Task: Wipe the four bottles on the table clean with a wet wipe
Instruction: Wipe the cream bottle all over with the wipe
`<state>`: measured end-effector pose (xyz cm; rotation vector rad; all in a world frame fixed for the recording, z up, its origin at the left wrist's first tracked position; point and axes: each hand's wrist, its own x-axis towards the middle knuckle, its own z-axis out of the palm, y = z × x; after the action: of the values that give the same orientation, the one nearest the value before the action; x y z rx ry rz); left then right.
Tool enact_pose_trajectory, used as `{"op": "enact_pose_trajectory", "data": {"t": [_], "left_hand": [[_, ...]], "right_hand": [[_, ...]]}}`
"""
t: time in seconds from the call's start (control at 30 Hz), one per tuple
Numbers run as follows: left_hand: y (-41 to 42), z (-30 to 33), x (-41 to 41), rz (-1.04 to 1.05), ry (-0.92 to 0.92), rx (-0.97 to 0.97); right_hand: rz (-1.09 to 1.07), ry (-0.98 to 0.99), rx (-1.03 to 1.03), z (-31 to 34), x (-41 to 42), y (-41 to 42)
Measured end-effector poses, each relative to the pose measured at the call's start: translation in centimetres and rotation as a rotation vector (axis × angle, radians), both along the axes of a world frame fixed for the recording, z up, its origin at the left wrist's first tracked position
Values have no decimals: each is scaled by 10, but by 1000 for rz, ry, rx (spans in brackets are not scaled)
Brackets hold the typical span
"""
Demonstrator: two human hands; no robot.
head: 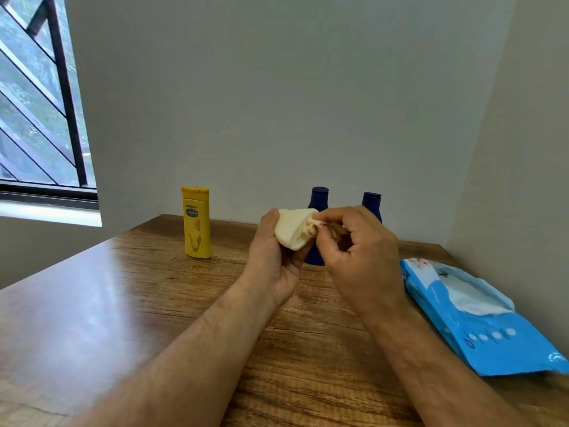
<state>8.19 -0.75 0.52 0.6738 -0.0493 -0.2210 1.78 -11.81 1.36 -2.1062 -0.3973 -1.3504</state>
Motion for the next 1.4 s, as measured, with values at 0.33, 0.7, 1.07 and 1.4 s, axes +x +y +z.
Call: {"op": "enact_pose_trajectory", "data": {"t": [0.33,0.7,1.07,1.4], "left_hand": [[0,-6,14,10,113,-50],[4,-7,14,11,38,-21],[-1,-1,8,-30,-86,-68],[2,2,10,-113,-46,-225]], "right_hand": [[108,50,-275,-3,-4,11],[119,121,-224,-4,-4,9],[16,44,110,0,2,-6],[31,27,9,-4,0,6]]}}
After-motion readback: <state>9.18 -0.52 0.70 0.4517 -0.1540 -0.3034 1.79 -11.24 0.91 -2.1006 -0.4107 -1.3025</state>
